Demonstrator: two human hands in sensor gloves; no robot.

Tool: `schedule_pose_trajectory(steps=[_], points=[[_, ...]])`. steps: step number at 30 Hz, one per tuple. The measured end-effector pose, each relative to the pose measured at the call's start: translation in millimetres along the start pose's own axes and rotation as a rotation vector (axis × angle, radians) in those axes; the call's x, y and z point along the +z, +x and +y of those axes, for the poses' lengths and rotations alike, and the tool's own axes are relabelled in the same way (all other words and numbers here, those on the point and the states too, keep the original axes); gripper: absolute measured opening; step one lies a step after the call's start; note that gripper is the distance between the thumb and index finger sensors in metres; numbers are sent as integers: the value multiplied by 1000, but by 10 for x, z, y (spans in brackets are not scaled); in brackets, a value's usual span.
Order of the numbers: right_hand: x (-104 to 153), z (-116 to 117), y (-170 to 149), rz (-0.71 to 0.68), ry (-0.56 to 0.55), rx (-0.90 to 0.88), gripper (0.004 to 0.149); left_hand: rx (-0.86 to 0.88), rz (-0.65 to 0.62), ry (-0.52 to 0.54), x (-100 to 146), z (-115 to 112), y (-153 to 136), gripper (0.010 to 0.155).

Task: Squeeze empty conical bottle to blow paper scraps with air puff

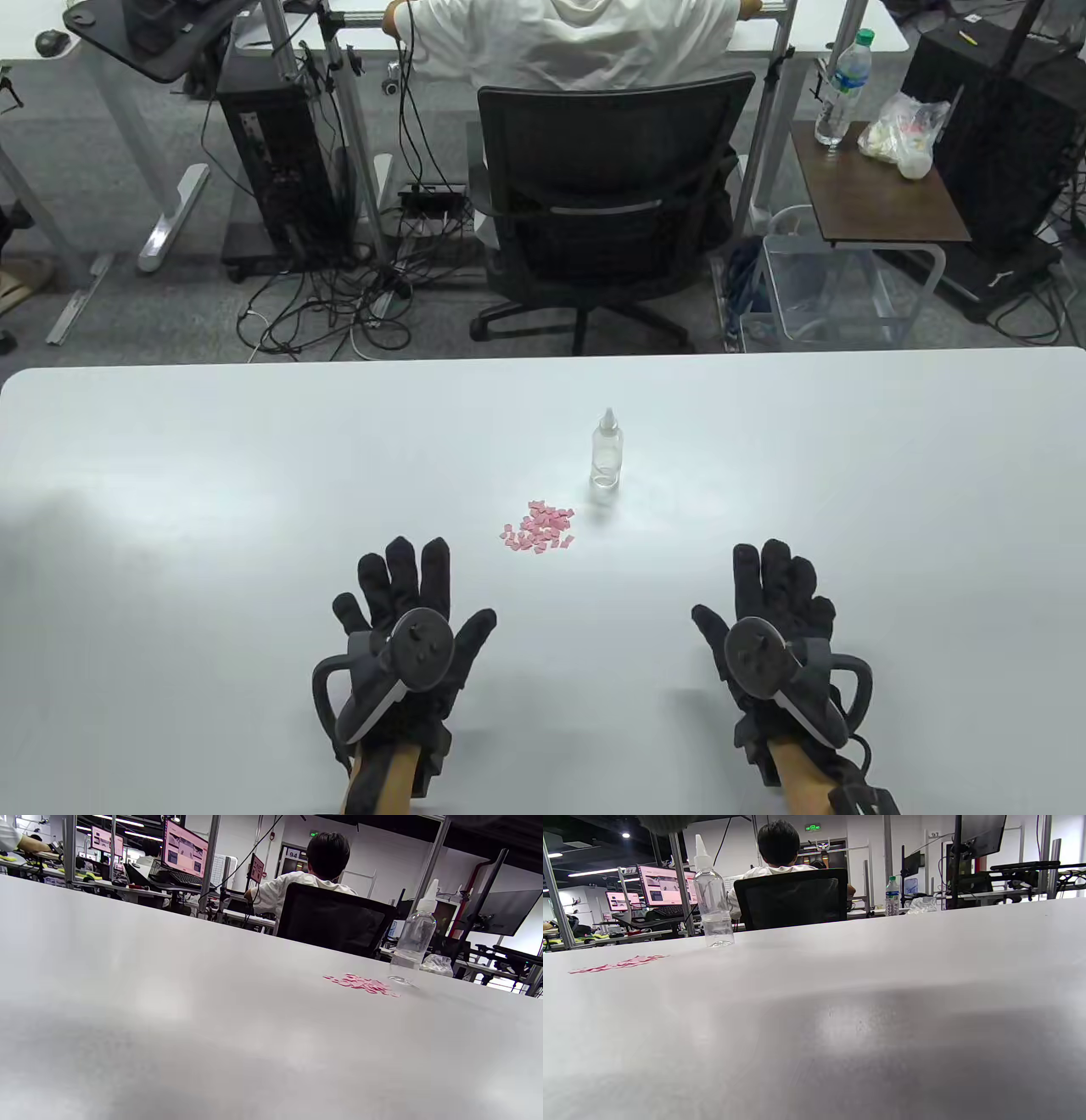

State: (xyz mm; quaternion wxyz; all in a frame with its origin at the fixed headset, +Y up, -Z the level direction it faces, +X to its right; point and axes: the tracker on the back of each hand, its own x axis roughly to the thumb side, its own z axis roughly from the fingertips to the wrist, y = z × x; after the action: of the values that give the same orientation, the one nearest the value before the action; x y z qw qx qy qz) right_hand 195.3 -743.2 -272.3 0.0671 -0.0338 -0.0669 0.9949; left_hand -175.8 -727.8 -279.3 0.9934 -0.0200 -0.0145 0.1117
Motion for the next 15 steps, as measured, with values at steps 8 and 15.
schedule_pose_trajectory(steps=[8,15], points=[[1,1,61,-16,6,-11,82,-58,-40,-4,-9,-28,124,91],[-37,-35,88,-38,-7,-52,83,-89,-40,-10,-5,-43,162,91]])
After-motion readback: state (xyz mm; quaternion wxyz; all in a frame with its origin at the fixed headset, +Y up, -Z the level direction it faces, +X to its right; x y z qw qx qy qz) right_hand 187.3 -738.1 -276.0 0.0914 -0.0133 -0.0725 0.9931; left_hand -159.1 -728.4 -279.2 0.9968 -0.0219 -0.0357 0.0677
